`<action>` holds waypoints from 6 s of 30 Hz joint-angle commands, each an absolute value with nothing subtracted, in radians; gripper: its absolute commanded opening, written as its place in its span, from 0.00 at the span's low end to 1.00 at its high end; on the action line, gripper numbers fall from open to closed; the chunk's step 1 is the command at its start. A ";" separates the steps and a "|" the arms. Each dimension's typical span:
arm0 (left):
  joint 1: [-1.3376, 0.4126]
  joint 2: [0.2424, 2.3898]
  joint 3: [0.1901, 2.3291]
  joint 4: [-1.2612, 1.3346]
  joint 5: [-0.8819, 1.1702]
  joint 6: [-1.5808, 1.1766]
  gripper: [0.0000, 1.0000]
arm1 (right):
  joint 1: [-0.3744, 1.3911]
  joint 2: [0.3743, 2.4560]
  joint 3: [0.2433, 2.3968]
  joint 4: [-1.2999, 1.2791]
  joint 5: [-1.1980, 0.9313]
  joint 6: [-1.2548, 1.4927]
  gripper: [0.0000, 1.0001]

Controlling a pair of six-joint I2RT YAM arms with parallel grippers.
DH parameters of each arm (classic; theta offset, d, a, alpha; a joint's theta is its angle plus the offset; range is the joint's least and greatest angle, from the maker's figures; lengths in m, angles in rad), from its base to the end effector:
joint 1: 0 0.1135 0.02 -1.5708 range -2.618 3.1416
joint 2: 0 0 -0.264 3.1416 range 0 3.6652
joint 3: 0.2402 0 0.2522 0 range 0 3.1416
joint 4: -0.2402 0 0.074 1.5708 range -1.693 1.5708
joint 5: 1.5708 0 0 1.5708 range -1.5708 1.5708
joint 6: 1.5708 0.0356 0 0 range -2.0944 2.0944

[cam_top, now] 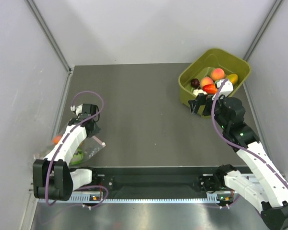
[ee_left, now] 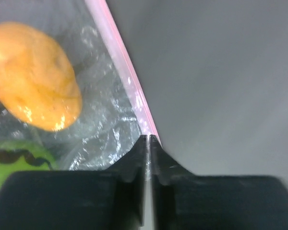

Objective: Open the zip-top bag and remove the fake food

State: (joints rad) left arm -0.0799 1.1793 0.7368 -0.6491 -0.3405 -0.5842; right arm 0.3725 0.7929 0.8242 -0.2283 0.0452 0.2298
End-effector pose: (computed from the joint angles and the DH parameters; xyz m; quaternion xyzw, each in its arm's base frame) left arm 0.2162 -0.0054 0.2114 -0.2778 0.9171 0.0794 0.2748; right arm 0.1730 0.0659 0.3478 -0.0408 0.7721 0.1714 0.6106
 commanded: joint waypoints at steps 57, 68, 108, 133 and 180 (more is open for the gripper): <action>-0.526 1.385 0.966 -0.410 -0.172 -0.523 0.00 | 0.321 0.856 0.798 -0.169 0.003 0.247 1.00; -0.614 1.549 1.256 -0.287 -0.071 -0.641 0.00 | 0.424 0.798 0.660 0.105 -0.222 0.331 0.98; -0.595 1.158 1.085 -0.210 0.212 -0.733 0.00 | 1.029 1.467 0.832 0.698 0.488 0.042 0.47; -0.594 0.930 1.135 -0.130 0.242 -0.355 0.92 | 0.920 1.095 0.992 0.083 -0.308 -0.104 0.00; -0.732 1.069 1.126 -0.126 0.678 0.003 0.61 | 0.683 1.193 0.974 0.215 -1.108 0.224 0.00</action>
